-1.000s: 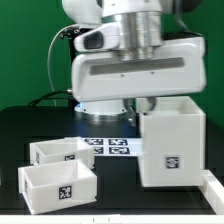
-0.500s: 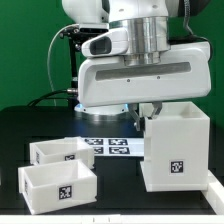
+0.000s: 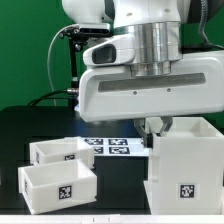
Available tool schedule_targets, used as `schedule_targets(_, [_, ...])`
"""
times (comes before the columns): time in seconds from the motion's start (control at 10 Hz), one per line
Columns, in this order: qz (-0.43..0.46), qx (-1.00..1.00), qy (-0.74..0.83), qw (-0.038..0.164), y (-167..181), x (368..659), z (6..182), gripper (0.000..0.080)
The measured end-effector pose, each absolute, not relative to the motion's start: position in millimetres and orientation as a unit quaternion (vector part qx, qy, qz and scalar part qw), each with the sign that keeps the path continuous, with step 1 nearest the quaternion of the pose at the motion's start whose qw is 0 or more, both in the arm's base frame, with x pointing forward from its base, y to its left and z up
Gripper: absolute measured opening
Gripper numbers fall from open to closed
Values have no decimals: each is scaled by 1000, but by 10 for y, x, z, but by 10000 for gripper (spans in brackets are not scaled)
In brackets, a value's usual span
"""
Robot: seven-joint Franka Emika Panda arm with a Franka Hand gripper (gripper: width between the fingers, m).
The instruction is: Assemble drawer
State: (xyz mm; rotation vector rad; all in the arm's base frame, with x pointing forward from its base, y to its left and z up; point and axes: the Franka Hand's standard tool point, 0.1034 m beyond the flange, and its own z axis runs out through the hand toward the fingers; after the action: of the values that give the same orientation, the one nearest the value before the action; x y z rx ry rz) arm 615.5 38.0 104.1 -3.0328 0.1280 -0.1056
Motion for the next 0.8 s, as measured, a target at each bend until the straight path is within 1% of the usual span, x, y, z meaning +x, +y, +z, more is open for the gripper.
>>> schedule_targets(0.2, [-49,-997,43,51,402,6257,1023,38])
schedule_targets(0.4, [-59,-996,41,46,377,6272,1008,38])
schedule_targets(0.8, [-59,-996,42,44,385,6298,1000,38])
